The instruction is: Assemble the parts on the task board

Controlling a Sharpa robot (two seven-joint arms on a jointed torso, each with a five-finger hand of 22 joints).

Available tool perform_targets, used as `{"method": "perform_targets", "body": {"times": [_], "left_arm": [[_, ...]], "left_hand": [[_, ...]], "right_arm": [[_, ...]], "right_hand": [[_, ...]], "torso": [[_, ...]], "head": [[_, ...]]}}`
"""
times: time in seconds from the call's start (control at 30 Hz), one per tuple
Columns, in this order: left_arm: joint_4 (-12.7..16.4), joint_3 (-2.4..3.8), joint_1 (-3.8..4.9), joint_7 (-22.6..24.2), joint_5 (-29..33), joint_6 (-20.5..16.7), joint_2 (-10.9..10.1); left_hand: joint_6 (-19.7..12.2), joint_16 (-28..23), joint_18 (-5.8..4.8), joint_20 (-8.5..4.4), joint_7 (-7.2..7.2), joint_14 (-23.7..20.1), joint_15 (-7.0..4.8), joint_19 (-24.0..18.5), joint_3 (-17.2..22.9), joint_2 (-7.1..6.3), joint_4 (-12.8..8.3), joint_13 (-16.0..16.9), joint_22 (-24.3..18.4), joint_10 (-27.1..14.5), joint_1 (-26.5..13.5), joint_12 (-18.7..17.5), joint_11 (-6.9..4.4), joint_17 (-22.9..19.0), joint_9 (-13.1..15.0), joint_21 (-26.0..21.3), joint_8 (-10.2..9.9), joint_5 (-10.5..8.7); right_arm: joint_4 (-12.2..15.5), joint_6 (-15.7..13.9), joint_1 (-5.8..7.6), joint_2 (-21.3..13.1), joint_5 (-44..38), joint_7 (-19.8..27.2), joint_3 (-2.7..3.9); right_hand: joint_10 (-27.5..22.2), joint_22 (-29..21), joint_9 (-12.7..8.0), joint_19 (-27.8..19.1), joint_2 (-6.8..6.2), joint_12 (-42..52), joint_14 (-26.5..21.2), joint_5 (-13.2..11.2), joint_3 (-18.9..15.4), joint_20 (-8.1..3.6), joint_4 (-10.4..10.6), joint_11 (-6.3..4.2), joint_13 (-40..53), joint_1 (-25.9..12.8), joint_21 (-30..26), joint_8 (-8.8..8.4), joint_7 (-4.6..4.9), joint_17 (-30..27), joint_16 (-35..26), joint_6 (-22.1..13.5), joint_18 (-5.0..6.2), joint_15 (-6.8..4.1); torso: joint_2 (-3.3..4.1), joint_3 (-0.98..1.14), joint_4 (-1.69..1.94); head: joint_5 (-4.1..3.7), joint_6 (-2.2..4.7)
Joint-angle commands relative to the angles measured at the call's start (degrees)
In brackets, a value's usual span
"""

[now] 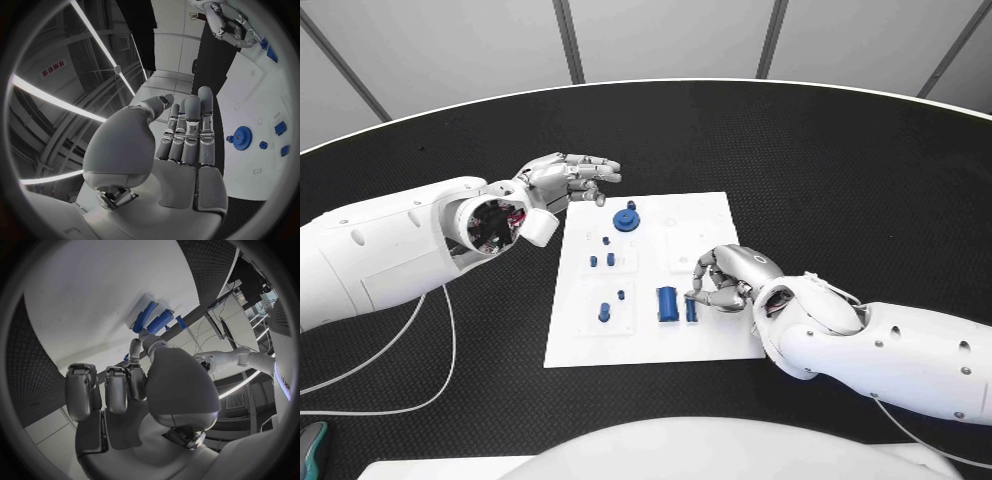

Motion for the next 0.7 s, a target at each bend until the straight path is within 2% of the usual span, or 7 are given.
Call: {"method": "perform_targets", "body": {"times": [0.03, 0.27, 0.7], "left_arm": [[0.0, 0.0, 0.0, 0.0, 0.0, 0.0, 0.0], [-0.1, 0.0, 0.0, 0.0, 0.0, 0.1, 0.1], [-0.2, 0.0, 0.0, 0.0, 0.0, 0.2, 0.2]], "left_hand": [[-0.4, 0.3, 0.93, 0.14, 0.04, -0.3, -0.02, 0.1, 0.1, 0.32, 0.4, 0.1, -0.1, -0.2, 0.2, 0.3, 0.0, -0.1, -0.1, -0.2, 0.3, 0.06], [-0.4, 0.3, 0.93, 0.14, 0.04, -0.3, -0.02, 0.1, 0.1, 0.32, 0.4, 0.1, -0.1, -0.2, 0.2, 0.3, 0.0, -0.1, -0.1, -0.2, 0.3, 0.06], [-0.4, 0.3, 0.93, 0.14, 0.04, -0.3, -0.02, 0.1, 0.1, 0.32, 0.4, 0.1, -0.1, -0.2, 0.2, 0.3, 0.0, -0.1, -0.1, -0.2, 0.3, 0.06]], "right_arm": [[-0.3, 0.5, -0.05, 0.3, 0.0, 0.0, -0.02], [-1.4, 2.2, -0.12, 0.8, -0.1, -0.1, -0.13], [-1.6, 3.0, -0.2, 0.8, -1.7, 0.8, -0.22]], "right_hand": [[3.4, 14.6, 0.1, 5.6, -0.02, 0.2, 6.0, -0.3, 0.0, -0.49, 0.3, -0.33, 11.4, 0.5, 0.2, 0.2, -0.38, 15.1, 0.2, -0.2, -0.46, -0.37], [3.5, 14.7, 0.3, 5.7, -0.43, 0.3, 6.0, -0.3, 0.1, -0.68, 0.2, -0.53, 11.4, 2.1, 0.6, 1.43, -0.6, 15.1, 0.2, -0.5, -0.55, -0.57], [3.5, 14.8, 0.3, 5.8, -0.87, 0.5, 6.0, -0.3, 0.0, -0.73, 0.3, -0.53, 11.5, 2.5, 1.1, 2.01, -0.6, 15.1, 0.2, -0.6, -0.63, -0.6]], "torso": [[-0.01, 0.0, 0.01], [-0.09, 0.01, -0.12], [-0.17, -0.09, -0.05]], "head": [[0.06, -0.22], [0.13, -0.43], [0.02, -0.42]]}}
